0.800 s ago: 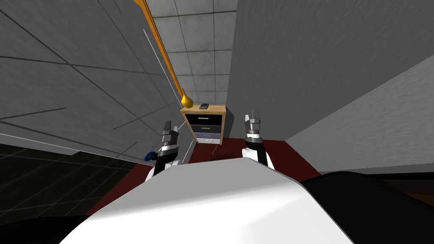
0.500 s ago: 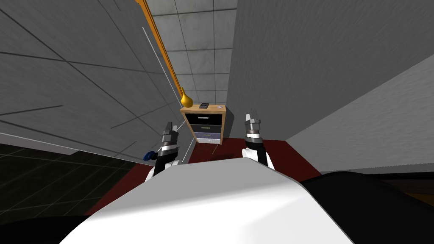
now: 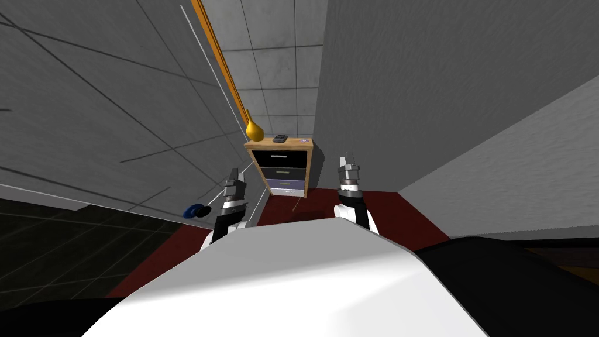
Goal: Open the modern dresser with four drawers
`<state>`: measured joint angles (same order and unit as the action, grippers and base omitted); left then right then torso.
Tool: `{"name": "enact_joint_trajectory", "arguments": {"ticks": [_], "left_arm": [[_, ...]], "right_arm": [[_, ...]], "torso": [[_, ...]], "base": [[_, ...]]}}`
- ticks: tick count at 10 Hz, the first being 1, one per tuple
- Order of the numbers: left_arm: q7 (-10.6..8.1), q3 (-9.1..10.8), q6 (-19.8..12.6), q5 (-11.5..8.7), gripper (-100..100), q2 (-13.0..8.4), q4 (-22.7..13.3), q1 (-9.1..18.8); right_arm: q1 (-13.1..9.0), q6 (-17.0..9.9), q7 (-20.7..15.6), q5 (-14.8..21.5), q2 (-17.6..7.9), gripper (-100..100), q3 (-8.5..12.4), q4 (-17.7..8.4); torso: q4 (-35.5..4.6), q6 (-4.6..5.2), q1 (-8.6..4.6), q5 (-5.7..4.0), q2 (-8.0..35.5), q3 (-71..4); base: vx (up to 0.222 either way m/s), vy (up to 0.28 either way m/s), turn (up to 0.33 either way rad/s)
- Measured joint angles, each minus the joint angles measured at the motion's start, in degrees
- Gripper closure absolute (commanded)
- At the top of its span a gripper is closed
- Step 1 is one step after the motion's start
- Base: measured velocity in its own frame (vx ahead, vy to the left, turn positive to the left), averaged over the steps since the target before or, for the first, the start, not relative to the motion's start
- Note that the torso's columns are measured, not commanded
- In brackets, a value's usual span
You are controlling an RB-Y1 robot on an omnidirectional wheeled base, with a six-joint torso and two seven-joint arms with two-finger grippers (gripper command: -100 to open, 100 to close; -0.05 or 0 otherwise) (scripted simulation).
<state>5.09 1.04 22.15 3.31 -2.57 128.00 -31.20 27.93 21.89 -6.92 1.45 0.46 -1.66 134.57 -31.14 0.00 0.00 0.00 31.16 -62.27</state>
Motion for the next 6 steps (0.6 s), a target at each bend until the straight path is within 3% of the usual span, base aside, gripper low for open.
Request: {"name": "enact_joint_trajectory", "arguments": {"ticks": [1,2,3,6], "left_arm": [[0.00,0.00,0.0,0.0,0,0.0,0.0,0.0],[0.00,0.00,0.0,0.0,-100,0.0,0.0,0.0],[0.16,-0.23,0.1,0.2,-100,-1.1,-0.8,0.1],[0.32,-0.07,0.7,0.3,-100,-3.5,-3.8,1.1]], "right_arm": [[0.0,0.0,0.0,0.0,0.0,0,0.0,0.0],[0.0,0.0,0.0,0.0,0.0,0,0.0,0.0],[0.0,0.0,0.0,0.0,0.0,0,0.0,0.0],[0.0,0.0,0.0,0.0,0.0,0,0.0,0.0]], "torso": [[-4.2,0.00,0.00,0.00,4.2,-8.5],[-8.5,0.00,0.00,0.00,8.5,-16.9],[-10.3,0.01,-0.01,0.00,10.3,-20.9],[-11.1,0.00,0.03,0.01,11.1,-22.3]], "base": [[0.000,0.000,0.000],[0.041,-0.008,-0.019],[0.056,-0.006,-0.019],[0.064,0.004,-0.016]]}}
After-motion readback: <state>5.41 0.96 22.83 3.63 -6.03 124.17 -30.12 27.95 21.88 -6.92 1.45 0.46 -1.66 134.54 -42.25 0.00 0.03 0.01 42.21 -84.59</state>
